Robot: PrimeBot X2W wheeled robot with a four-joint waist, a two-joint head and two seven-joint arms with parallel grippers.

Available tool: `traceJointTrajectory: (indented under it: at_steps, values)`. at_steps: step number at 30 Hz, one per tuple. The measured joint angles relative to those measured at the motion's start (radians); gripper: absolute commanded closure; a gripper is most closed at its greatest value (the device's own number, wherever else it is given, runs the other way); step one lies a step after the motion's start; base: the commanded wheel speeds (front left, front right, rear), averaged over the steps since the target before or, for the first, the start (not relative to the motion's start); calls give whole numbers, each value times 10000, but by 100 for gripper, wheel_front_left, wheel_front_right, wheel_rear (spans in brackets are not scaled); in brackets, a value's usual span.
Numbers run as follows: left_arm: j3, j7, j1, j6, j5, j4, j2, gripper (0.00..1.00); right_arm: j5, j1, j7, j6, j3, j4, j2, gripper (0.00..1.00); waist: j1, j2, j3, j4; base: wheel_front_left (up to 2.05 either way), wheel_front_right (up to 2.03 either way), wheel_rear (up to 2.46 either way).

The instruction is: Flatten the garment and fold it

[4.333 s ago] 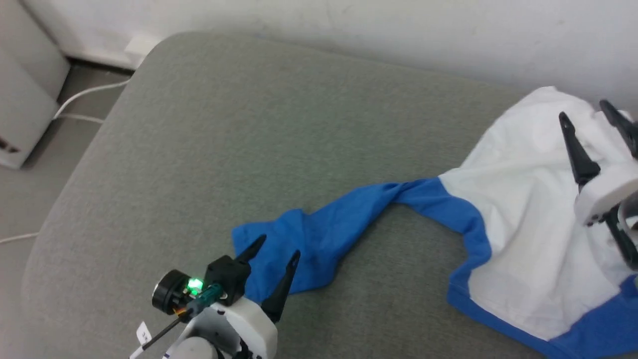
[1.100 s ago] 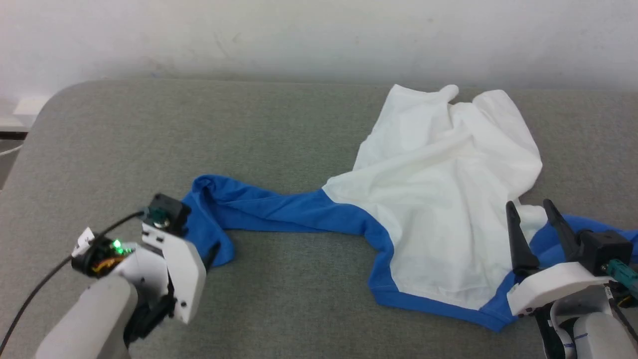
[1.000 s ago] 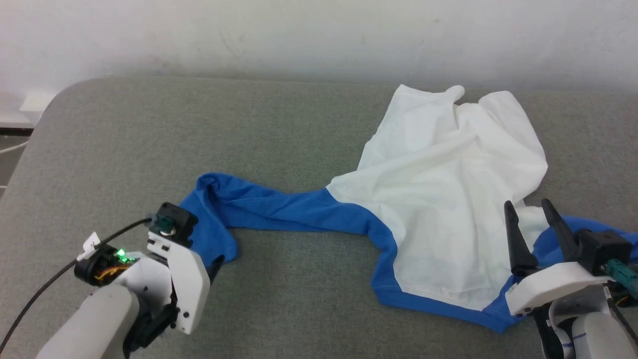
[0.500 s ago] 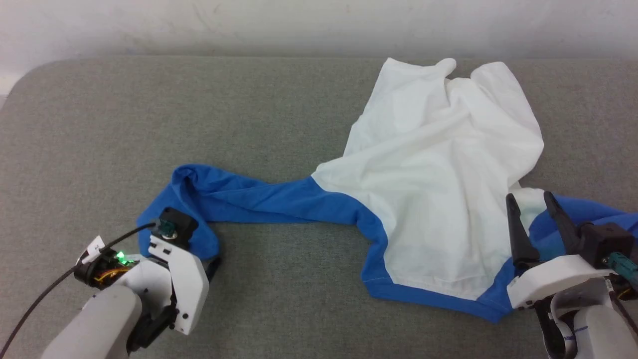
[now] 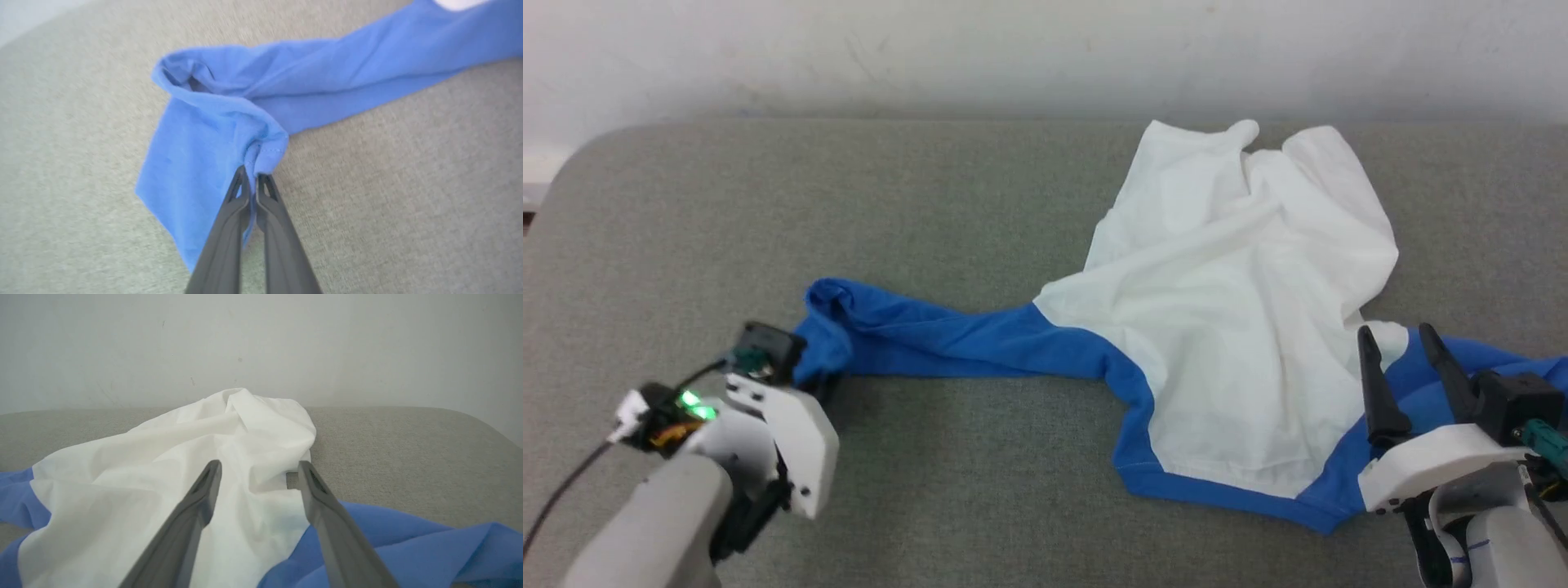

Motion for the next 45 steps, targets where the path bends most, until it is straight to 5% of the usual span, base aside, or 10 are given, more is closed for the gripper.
traceJointTrajectory:
  at_steps: [9,16,22,35,36,37,45]
  values:
    - [1475,-677,-331,1609,713,-3149,1289,100,-56,217,-4,0,54,17,173,0,-2,0,-787,-54,0,0,0]
    - [1808,-384,-1811,2027,1749,-4088,1883,100,-52,164,-92,0,155,-109,257,0,-2,0,-810,-655,0,0,0]
    - [1607,-240,-3961,1613,2428,-3026,1929,100,88,-223,-222,0,589,-161,293,0,0,0,-431,-1440,0,0,0]
    - [280,961,-5986,130,2696,2784,897,100,727,-885,-723,0,1718,96,336,0,2,0,864,-3278,0,0,0]
    - [255,869,-6015,128,2686,3072,761,15,738,-894,-732,0,1732,107,337,0,2,0,974,-3372,0,0,0]
    - [180,752,-6030,117,2704,3321,662,0,746,-899,-742,0,1732,121,337,0,2,0,1077,-3451,0,0,0]
    - [-65,-1241,-6126,138,2815,4460,-63,0,556,-900,-792,0,1620,165,337,0,0,0,1450,-3588,0,0,0]
